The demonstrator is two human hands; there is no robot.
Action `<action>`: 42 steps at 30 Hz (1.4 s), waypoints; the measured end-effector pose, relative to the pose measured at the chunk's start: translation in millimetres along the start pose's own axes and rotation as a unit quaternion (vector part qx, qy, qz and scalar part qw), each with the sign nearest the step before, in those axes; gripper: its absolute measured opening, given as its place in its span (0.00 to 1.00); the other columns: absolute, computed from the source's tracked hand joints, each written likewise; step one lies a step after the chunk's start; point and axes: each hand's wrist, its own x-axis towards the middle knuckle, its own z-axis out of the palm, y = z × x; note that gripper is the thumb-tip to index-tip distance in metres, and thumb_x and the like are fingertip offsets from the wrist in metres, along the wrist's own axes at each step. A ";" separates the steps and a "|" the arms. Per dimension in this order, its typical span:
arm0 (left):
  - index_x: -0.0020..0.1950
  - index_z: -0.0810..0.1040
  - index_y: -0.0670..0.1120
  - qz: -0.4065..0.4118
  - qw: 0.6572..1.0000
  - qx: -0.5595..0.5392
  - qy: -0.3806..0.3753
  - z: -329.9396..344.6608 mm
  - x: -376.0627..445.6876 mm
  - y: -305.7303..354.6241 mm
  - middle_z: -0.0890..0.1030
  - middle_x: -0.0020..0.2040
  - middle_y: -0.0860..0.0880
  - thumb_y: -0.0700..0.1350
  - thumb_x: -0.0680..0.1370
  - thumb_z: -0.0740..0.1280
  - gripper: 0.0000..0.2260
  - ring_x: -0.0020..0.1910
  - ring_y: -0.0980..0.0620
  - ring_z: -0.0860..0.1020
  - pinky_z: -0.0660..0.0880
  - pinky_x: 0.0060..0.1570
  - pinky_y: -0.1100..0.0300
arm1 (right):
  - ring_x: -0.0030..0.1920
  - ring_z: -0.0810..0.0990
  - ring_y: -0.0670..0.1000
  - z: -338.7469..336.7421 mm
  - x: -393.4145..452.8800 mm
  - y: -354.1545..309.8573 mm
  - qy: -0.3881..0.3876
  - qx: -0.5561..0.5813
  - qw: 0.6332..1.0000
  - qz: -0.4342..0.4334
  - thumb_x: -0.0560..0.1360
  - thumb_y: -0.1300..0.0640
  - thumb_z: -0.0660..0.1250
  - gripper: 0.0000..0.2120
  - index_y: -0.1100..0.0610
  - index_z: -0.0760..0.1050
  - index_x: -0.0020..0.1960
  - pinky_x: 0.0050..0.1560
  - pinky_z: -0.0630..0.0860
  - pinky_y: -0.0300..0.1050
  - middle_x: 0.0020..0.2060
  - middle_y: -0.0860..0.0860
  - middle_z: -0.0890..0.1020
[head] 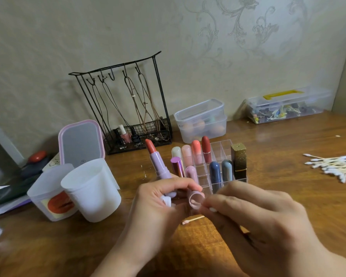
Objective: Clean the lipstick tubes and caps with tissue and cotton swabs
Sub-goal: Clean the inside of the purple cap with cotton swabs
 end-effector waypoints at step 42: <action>0.44 0.83 0.63 -0.087 0.984 0.126 -0.086 -10.6 0.6 3.5 0.82 0.43 0.68 0.40 0.70 0.74 0.16 0.50 0.70 0.76 0.72 0.43 0.77 | 0.31 0.78 0.45 -13.9 8.0 12.2 -0.046 -0.043 0.997 0.034 0.72 0.59 0.72 0.03 0.54 0.84 0.42 0.29 0.76 0.41 0.35 0.46 0.81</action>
